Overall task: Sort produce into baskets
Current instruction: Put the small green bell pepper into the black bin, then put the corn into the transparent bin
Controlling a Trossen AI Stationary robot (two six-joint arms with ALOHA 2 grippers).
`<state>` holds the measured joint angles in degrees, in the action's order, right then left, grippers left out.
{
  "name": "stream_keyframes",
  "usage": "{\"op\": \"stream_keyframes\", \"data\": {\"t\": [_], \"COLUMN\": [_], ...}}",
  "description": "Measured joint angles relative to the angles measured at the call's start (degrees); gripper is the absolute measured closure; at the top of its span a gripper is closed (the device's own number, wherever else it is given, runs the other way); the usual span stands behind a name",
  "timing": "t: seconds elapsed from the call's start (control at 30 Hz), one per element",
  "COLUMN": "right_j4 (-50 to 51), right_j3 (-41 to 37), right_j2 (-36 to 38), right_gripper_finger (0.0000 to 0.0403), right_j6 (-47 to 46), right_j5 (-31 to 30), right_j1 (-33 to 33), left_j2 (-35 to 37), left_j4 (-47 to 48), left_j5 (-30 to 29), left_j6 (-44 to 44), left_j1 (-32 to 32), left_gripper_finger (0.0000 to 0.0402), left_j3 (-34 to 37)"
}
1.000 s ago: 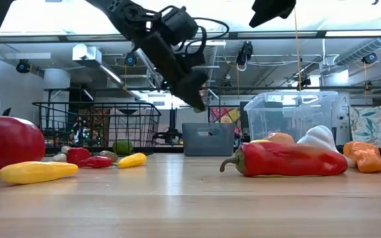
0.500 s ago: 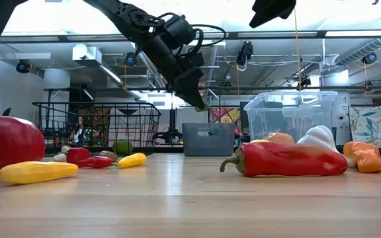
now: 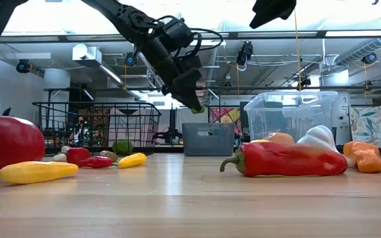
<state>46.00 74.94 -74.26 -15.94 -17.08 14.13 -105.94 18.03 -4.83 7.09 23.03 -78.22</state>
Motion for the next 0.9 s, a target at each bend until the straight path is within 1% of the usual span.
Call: {"op": "stream_keyframes", "data": {"t": [0.37,0.67,0.9], "right_j4": [0.0,0.0,0.0], "right_j3": [0.0,0.0,0.0], "right_j2": [0.0,0.0,0.0], "right_gripper_finger": [0.0165,0.0165,0.0165], "right_j6": [0.0,-0.1,-0.1], "right_j5": [0.1,0.1,0.1], "right_j1": [0.0,0.0,0.0], "left_j2": [-1.6,-3.6,-3.1], "left_j4": [0.1,0.7,1.3], "left_j5": [-0.2,-0.2,-0.2], "left_j6": [-2.1,-2.3,-2.3], "left_j1": [0.0,0.1,-0.1], "left_gripper_finger": [0.0301,0.0265,0.0251], "left_j3": [0.0,0.0,-0.7]}}
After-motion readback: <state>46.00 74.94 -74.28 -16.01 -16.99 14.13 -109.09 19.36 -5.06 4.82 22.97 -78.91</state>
